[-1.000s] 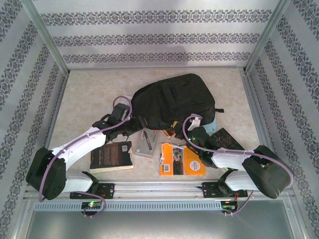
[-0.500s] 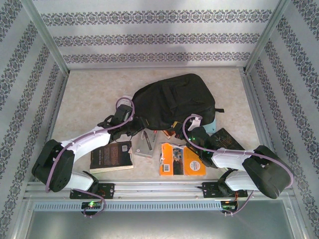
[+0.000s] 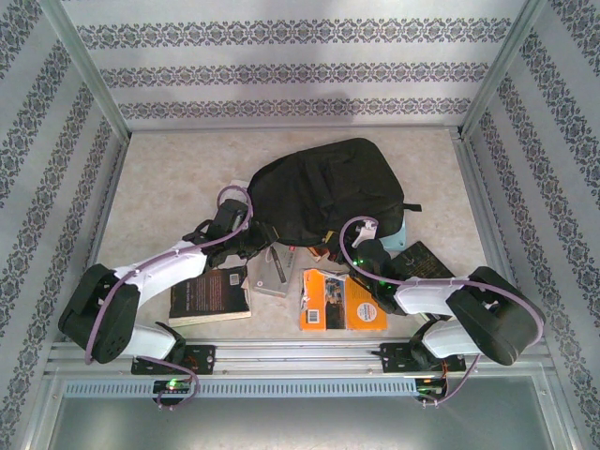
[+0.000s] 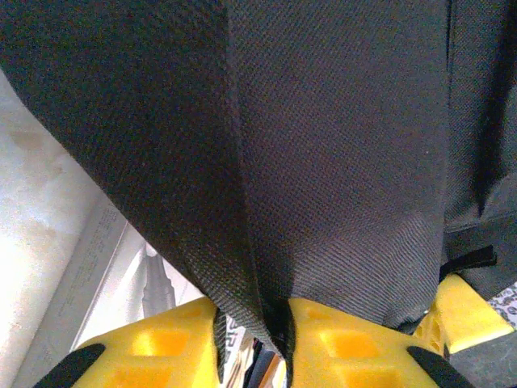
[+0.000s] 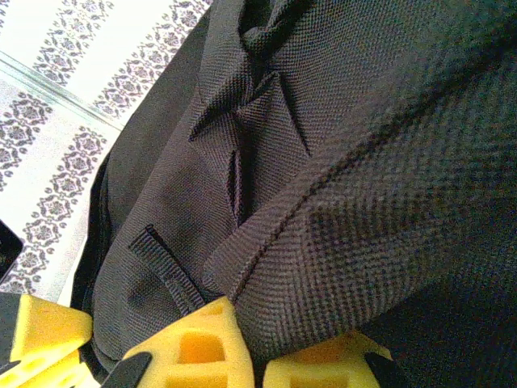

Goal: Pack the student bag

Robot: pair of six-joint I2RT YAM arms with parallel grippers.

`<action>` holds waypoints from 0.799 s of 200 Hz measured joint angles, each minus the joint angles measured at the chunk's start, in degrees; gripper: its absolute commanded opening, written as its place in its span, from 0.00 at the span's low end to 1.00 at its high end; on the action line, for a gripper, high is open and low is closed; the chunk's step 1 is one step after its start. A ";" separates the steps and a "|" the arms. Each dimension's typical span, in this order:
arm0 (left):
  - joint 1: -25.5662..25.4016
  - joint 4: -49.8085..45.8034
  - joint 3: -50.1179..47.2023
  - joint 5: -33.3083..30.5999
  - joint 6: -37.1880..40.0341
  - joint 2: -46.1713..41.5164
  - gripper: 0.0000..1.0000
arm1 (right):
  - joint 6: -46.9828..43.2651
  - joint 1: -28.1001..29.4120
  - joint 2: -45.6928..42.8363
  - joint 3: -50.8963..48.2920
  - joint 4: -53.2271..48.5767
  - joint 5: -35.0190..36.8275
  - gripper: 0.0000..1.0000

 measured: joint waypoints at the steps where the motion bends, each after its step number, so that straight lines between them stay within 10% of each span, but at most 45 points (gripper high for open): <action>1: 0.00 0.00 0.00 0.00 0.02 -0.02 0.25 | 0.00 0.00 0.00 0.00 0.00 0.02 0.00; 82: -0.59 0.02 -0.31 0.44 -0.17 -1.49 0.30 | 0.42 -0.02 0.94 0.42 0.17 0.20 0.00; 131: -0.70 0.11 -0.31 1.25 -0.33 -1.75 0.00 | 1.44 -0.13 1.70 0.63 0.20 0.20 0.00; 160: -0.72 0.46 -0.31 1.66 -0.37 -1.31 0.00 | 1.51 -0.31 1.73 0.72 0.15 0.15 0.00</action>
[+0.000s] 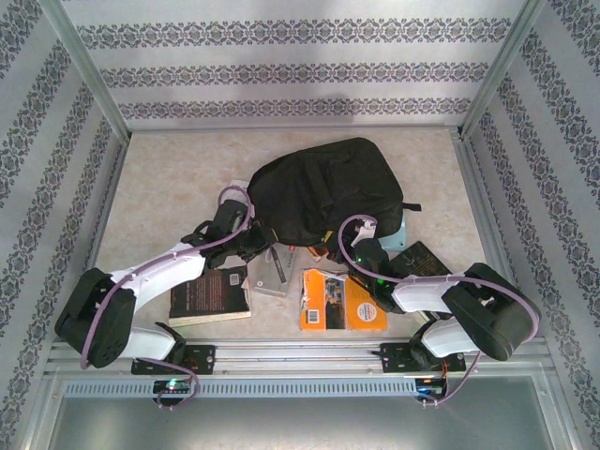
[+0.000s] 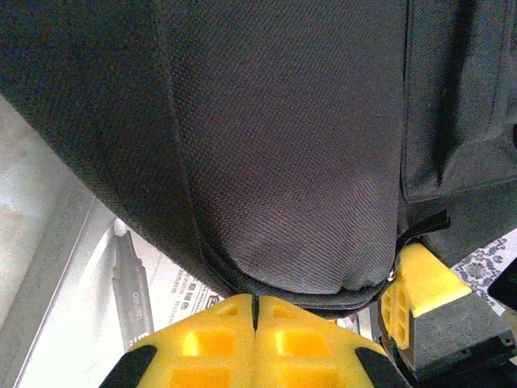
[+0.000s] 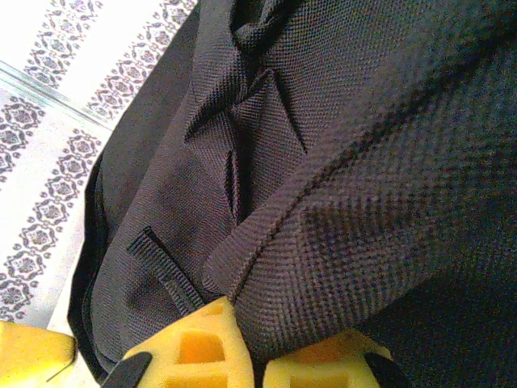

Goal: Pack the student bag

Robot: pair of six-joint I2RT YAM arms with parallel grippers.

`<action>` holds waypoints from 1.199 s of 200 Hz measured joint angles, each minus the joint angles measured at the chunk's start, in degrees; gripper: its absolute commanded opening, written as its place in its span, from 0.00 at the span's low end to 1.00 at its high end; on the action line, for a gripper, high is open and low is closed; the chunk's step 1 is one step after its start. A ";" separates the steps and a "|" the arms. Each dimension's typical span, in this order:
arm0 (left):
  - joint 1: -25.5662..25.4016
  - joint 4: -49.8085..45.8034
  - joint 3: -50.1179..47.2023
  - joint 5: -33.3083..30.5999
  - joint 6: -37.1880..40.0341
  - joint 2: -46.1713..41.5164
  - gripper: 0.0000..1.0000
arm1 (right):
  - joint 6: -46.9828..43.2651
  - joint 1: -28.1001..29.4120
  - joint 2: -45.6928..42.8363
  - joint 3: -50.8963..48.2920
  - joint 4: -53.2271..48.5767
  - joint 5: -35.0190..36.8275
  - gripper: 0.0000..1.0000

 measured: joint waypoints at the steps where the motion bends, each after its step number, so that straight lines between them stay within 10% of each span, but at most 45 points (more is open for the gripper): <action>1: 0.00 0.00 0.00 0.00 0.00 0.00 0.00 | 0.00 -0.02 0.00 0.00 -0.02 0.00 0.00; 88: 1.09 -2.93 0.09 -2.21 1.81 -3.48 0.00 | 0.02 -2.64 -3.50 0.00 -3.85 -0.83 0.00; 106: 1.27 -3.08 0.09 -2.38 2.47 -3.76 0.44 | 0.20 -2.86 -3.91 0.00 -4.39 -1.14 0.00; 130: 1.27 -3.30 0.11 -2.36 2.36 -3.50 0.54 | 0.59 -2.86 -3.91 0.00 -4.70 -1.51 0.00; 240: 1.25 1.09 0.76 -0.79 -0.48 3.45 0.12 | 2.56 -2.86 -2.71 0.02 -4.26 -2.58 0.00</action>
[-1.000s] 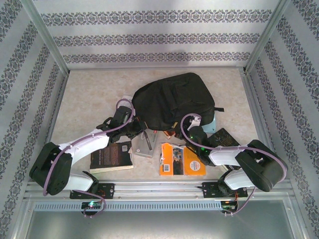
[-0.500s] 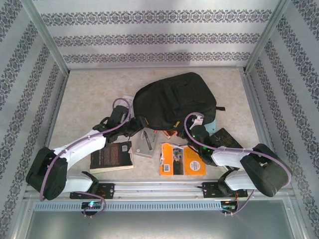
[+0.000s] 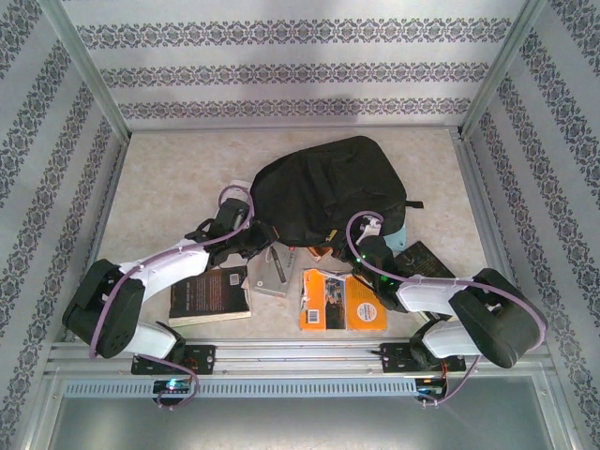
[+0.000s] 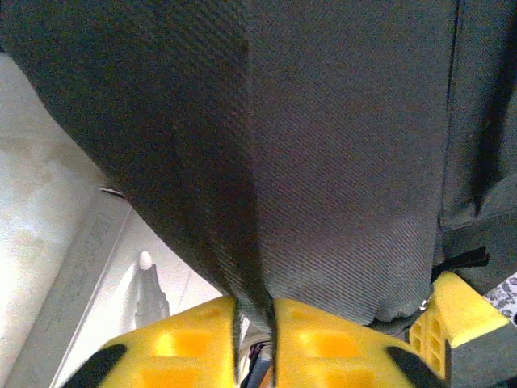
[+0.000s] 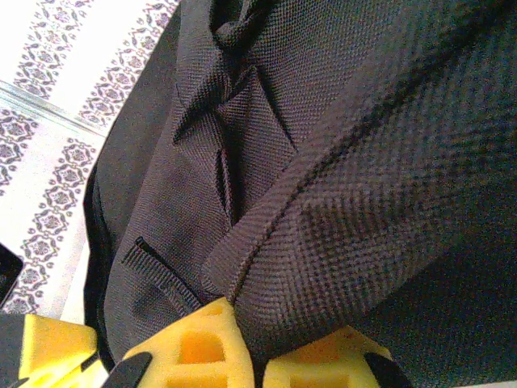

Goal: Pack the student bag

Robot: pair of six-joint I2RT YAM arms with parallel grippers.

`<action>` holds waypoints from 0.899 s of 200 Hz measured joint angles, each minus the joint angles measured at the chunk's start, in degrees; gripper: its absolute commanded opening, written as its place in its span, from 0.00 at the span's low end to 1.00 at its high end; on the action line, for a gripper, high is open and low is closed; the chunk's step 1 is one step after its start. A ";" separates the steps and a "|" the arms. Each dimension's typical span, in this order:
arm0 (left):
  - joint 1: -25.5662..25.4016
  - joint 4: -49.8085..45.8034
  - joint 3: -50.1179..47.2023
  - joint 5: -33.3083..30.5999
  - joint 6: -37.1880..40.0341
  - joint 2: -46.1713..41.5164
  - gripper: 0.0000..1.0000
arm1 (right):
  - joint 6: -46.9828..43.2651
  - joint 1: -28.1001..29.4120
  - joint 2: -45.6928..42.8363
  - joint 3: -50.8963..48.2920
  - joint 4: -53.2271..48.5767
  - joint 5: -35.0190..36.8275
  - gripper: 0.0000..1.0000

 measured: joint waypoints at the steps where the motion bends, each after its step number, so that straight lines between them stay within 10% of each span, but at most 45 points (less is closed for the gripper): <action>1: 0.00 0.00 0.02 0.02 0.02 0.00 0.12 | 0.02 0.00 0.02 0.00 0.00 -0.02 0.00; 21: -0.02 0.35 0.11 0.20 -0.28 0.13 0.00 | 0.04 0.00 0.24 0.00 0.28 0.00 0.00; 170: 1.79 -2.23 0.20 -3.69 3.61 -4.70 0.00 | 0.26 -5.55 -3.19 1.01 -4.90 -2.93 0.00; 180: 1.79 -2.27 0.22 -3.02 3.91 -4.68 0.17 | 0.24 -5.62 -3.39 1.01 -5.05 -3.28 0.00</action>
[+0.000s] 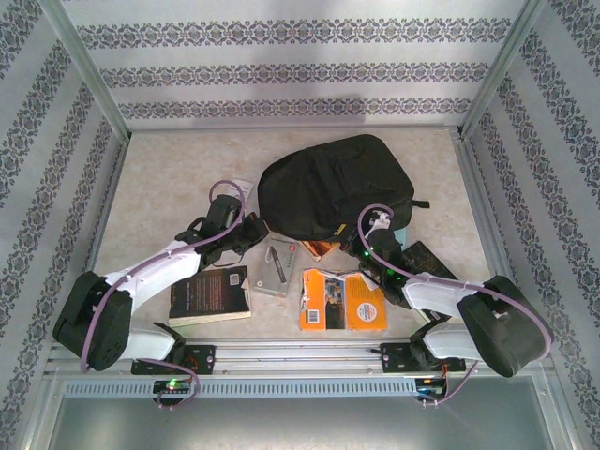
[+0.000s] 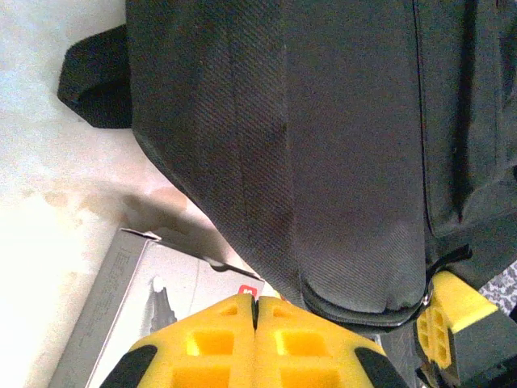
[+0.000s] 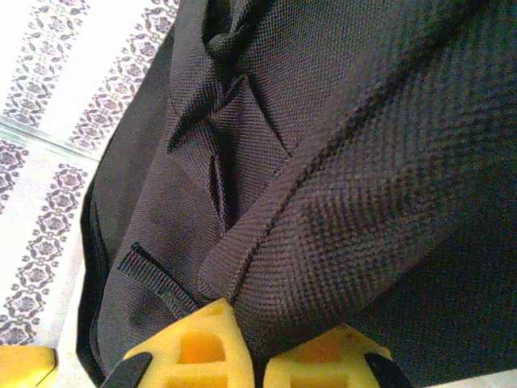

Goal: Pack the student bag

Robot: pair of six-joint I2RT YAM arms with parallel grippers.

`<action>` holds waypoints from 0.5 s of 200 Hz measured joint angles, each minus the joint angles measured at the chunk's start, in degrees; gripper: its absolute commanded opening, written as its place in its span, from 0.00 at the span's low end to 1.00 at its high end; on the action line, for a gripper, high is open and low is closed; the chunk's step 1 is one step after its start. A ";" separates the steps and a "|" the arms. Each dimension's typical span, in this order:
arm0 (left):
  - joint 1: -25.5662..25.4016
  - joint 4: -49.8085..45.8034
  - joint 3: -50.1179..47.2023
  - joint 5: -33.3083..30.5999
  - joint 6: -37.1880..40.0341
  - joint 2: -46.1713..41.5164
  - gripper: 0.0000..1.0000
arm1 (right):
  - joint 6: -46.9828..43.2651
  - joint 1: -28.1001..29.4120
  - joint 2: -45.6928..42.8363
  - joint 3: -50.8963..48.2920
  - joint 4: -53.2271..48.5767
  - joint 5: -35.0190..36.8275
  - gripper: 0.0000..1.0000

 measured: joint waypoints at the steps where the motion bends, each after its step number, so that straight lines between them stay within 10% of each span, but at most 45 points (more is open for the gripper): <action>1: 0.00 -0.07 0.02 0.15 0.20 0.00 0.20 | 0.00 0.00 0.00 0.00 0.02 -0.02 0.00; 100: -9.09 -7.74 19.47 3.15 5.35 7.78 0.51 | -3.98 0.63 0.07 0.50 2.67 -5.09 0.00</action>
